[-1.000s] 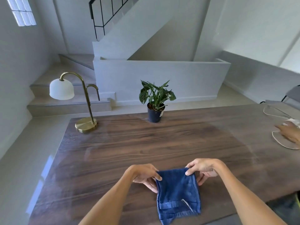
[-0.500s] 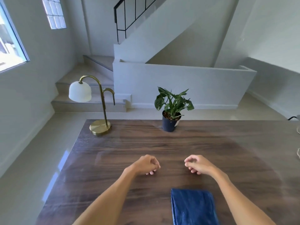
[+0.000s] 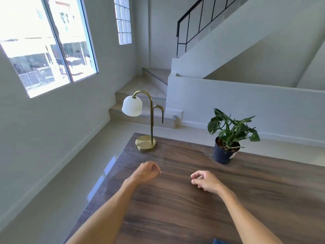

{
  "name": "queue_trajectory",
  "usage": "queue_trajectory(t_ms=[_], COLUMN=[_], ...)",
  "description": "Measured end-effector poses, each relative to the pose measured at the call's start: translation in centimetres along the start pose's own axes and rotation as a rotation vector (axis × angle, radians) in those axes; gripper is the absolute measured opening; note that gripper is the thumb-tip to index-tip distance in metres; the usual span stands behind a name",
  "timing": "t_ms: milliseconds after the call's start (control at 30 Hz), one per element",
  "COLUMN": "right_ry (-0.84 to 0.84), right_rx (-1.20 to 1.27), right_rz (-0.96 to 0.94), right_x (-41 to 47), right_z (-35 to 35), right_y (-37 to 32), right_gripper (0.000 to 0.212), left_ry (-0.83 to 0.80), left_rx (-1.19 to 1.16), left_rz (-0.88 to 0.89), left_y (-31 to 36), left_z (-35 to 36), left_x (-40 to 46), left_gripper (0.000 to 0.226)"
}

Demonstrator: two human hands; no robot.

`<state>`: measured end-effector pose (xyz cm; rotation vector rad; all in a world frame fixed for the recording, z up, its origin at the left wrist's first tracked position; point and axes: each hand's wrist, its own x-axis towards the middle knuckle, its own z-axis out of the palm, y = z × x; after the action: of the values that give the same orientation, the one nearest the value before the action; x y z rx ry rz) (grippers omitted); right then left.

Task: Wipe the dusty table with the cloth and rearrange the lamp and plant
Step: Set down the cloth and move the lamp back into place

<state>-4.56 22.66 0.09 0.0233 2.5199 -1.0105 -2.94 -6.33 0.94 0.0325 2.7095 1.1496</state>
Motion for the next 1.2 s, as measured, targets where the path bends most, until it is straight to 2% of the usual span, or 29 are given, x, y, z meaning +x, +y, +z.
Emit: queue_trajectory(t_ms=[200, 433, 567, 700, 867, 1200], right_ry=[-0.045, -0.03, -0.026, -0.01, 0.036, 0.174], right_rx=[0.033, 0.204, 0.211, 0.197, 0.142, -0.029], right_rz=[-0.048, -0.001, 0.001, -0.011, -0.048, -0.135], right_x=[3.7, 8.0, 10.7, 13.4, 16.4, 19.4], right_z=[2.8, 4.3, 5.1, 6.2, 8.2, 11.4], right_y=[-4.6, -9.6, -12.0, -13.7, -15.7, -17.3], right_gripper=[0.015, 0.025, 0.031, 0.04, 0.052, 0.085], left_ry=[0.132, 0.217, 0.256, 0.256, 0.24, 0.237], left_rx=[-0.018, -0.066, -0.087, -0.142, -0.137, -0.212], left_rz=[-0.072, -0.023, 0.009, 0.067, 0.124, 0.172], left_y=[-3.1, -3.8, -3.7, -3.4, -3.4, -4.0], left_z=[-2.7, -5.8, -6.7, -7.2, -7.0, -7.8], left_x=[1.0, 6.0, 9.5, 12.5, 14.8, 17.3], left_gripper=[0.018, 0.032, 0.048, 0.055, 0.051, 0.024])
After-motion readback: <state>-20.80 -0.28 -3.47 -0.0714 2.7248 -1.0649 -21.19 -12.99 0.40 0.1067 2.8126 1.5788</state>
